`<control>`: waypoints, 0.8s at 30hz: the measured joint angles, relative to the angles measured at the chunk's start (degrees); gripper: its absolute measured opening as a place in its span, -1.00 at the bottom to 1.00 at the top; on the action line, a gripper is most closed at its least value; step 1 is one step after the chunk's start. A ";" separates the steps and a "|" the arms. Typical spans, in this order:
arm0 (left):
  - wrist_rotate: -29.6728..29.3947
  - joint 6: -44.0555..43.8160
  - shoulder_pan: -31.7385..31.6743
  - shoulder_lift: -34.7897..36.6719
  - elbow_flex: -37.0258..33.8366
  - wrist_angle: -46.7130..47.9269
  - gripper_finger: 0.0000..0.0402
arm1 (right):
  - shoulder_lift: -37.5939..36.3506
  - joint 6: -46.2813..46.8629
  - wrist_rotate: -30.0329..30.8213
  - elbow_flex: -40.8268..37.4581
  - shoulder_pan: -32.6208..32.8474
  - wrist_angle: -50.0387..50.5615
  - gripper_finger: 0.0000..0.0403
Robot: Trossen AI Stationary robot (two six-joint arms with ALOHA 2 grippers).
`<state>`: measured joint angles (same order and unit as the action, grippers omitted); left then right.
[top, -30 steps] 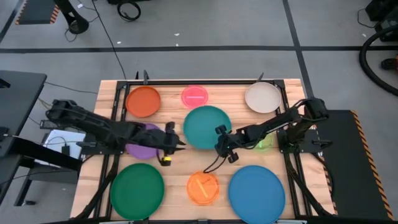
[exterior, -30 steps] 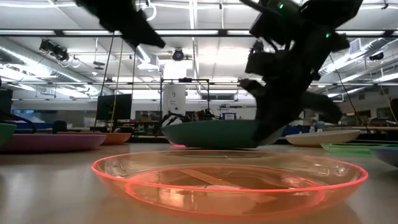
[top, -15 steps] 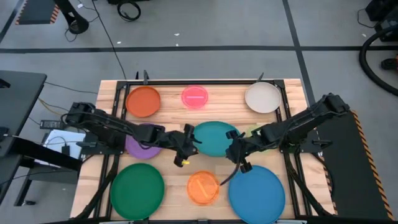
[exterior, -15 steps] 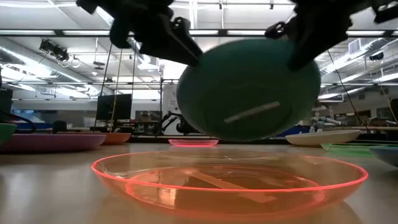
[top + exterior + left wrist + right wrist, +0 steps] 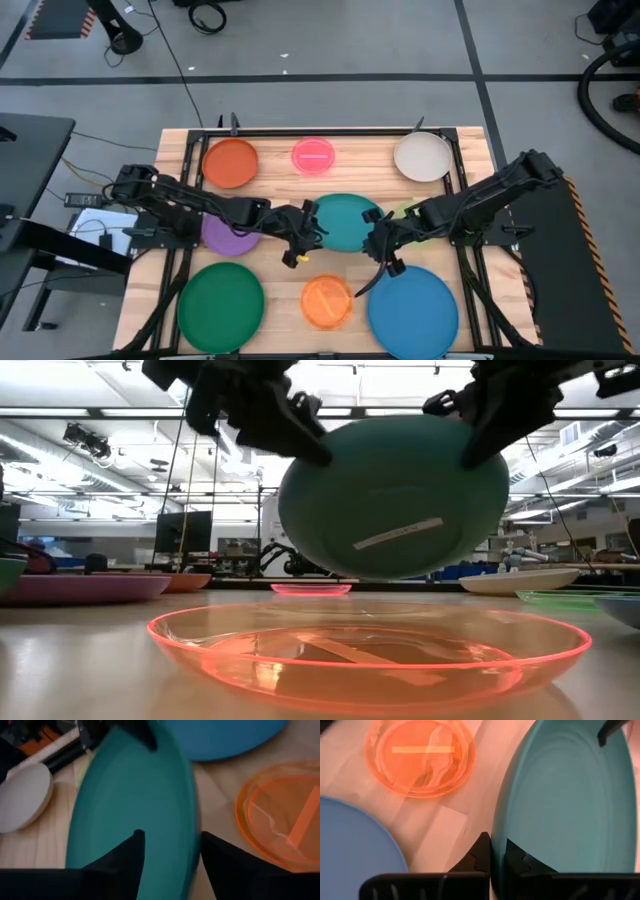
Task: Stack plastic plates
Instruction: Stack the dark blue plate on top of the green plate
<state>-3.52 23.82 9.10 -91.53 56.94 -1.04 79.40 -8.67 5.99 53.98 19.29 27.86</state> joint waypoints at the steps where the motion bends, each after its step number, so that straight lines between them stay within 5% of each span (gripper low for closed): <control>1: 0.09 -0.01 0.00 0.00 0.28 0.62 -0.10 | 0.14 -0.47 0.20 0.00 0.00 0.00 -0.92; 13: 4.76 4.21 -0.15 -0.20 5.07 12.71 -0.89 | 0.10 -3.52 3.26 0.00 0.09 -2.56 -0.84; 18: -0.10 3.60 2.19 -0.22 12.26 25.09 -0.92 | 0.03 -2.09 8.41 0.95 1.28 -3.50 -0.72; 24: -7.43 -3.77 7.95 -0.16 20.73 38.99 -0.92 | 0.03 0.23 10.85 8.36 4.80 1.61 -0.35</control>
<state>-10.95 20.05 17.05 -91.69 77.67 37.94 79.44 -8.44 16.84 62.34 24.09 29.47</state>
